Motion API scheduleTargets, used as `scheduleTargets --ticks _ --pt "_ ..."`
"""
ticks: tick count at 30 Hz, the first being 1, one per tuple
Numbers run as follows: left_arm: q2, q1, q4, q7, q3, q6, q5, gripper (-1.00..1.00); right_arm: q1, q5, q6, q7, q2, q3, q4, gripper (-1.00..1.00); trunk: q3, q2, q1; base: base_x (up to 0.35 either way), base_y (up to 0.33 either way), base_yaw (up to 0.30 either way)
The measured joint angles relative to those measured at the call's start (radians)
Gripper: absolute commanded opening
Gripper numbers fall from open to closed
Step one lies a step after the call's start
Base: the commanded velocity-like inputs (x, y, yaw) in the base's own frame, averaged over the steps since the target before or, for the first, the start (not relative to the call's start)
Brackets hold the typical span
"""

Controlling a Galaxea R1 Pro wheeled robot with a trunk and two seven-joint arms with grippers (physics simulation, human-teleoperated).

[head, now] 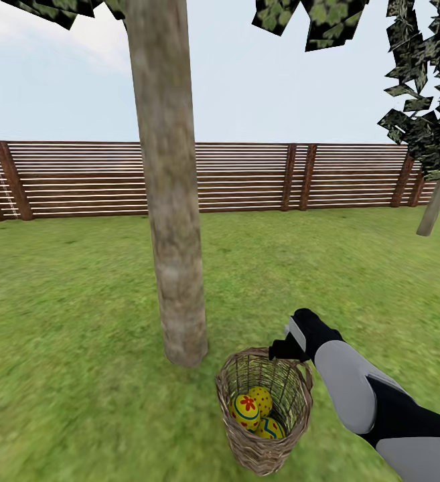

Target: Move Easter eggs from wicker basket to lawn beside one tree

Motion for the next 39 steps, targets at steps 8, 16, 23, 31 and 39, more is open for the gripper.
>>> scheduleTargets --ticks 8,16,23,31,39 --pt "0.001 0.000 0.030 0.046 0.000 -0.015 -0.003 1.00 0.000 -0.002 0.001 0.001 0.002 0.048 0.001 1.00 0.000 0.000 0.000 0.000 0.000 0.000" --pt "-0.002 -0.001 0.031 0.047 0.000 -0.017 -0.005 1.00 0.001 -0.005 0.000 0.002 0.009 0.084 0.001 1.00 0.000 0.000 0.000 0.000 0.064 0.000" --pt "-0.003 0.000 0.032 0.047 -0.002 -0.019 -0.005 1.00 0.001 -0.005 0.000 0.002 0.013 0.086 0.001 1.00 0.000 0.000 0.000 0.014 0.077 0.000" --pt "-0.003 0.001 0.032 0.048 -0.004 -0.026 -0.006 1.00 0.001 -0.004 0.000 0.002 0.013 0.086 0.001 1.00 0.000 0.000 0.000 0.106 0.096 0.000" --pt "-0.004 0.001 0.032 0.049 -0.005 -0.030 -0.006 1.00 0.001 -0.004 0.000 0.002 0.013 0.086 0.001 1.00 0.000 0.000 0.000 0.068 0.065 0.000"
